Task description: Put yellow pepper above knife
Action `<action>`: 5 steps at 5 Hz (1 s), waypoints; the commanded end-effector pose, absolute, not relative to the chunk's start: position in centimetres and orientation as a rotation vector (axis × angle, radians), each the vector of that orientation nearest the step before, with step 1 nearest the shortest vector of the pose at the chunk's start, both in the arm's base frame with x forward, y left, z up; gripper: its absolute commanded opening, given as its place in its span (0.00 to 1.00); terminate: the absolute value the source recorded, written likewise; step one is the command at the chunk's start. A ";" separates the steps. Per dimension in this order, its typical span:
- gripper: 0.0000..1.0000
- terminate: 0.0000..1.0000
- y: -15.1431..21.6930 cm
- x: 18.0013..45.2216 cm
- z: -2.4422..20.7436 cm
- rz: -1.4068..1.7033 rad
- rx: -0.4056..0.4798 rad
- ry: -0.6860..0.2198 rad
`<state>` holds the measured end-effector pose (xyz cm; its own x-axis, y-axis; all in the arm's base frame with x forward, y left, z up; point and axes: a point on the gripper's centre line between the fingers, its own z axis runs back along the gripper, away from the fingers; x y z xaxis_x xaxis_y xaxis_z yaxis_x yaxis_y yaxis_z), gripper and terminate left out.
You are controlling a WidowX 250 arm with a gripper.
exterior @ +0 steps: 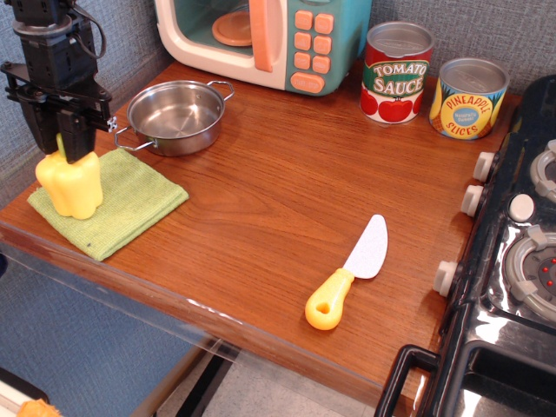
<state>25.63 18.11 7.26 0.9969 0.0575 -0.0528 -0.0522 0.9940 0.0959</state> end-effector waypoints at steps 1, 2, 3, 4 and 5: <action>0.00 0.00 18.2 26.2 9.0 0.060 0.094 0.002; 0.00 0.00 15.8 27.6 11.6 0.042 0.042 -0.062; 0.00 0.00 11.3 30.1 12.8 -0.009 -0.041 -0.069; 0.00 0.00 6.2 32.2 12.8 -0.107 -0.092 -0.060; 0.00 0.00 1.1 34.1 12.0 -0.179 -0.091 -0.054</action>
<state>34.39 0.46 10.12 0.9833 -0.1821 0.0086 0.1820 0.9784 -0.0983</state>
